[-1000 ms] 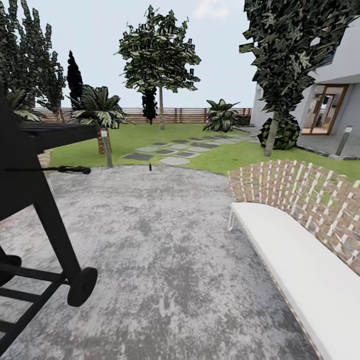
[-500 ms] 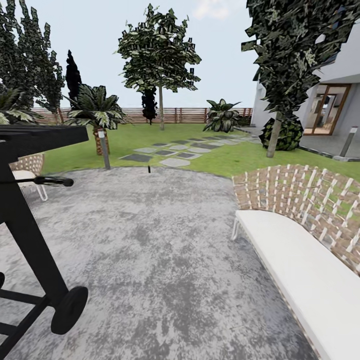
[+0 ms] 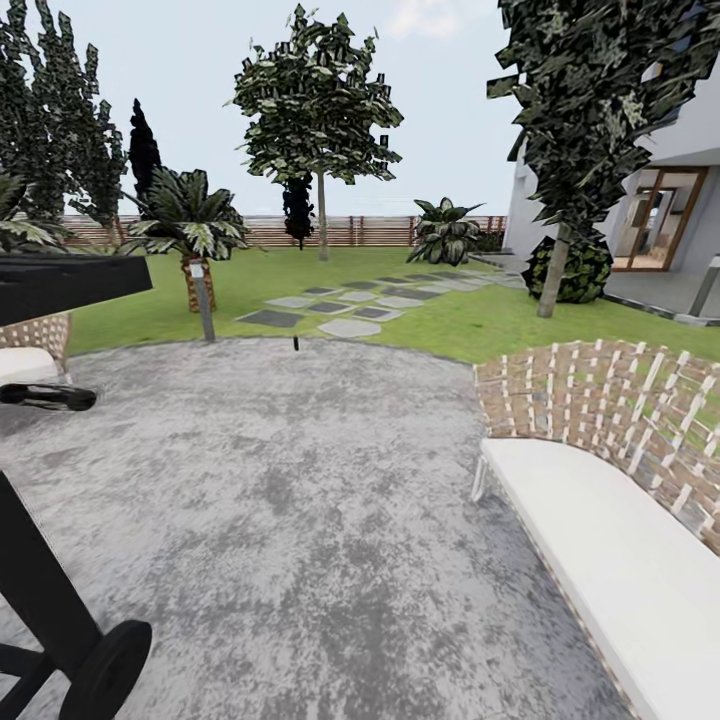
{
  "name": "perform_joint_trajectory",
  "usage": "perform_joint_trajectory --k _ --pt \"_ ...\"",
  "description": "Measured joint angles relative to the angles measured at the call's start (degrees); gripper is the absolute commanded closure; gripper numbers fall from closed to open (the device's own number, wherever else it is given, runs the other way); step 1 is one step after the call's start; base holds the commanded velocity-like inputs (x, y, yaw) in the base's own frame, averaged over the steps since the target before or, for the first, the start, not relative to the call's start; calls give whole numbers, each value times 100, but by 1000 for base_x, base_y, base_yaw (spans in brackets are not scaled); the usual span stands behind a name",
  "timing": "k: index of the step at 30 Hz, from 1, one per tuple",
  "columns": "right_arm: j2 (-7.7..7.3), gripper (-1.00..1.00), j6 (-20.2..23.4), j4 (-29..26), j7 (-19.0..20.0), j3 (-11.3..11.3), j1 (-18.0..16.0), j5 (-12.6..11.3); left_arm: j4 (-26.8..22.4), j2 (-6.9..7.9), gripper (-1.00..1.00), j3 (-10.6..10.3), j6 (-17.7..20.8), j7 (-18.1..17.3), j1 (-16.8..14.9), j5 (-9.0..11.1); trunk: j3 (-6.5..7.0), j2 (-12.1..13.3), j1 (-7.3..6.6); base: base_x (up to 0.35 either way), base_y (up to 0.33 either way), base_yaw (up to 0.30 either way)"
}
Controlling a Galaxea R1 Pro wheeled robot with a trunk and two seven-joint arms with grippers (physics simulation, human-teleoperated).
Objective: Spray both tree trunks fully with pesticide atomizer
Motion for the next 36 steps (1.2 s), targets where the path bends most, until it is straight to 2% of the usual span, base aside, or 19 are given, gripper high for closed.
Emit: perform_joint_trajectory --k 23,36 --pt "0 -100 0 0 0 -5 -1 0 2 4 -100 5 0 0 2 0 0 0 0 337 -82 0" --pt "0 -100 0 -7 0 -13 0 0 2 2 -100 4 0 0 0 0 0 0 0 336 -9 0"
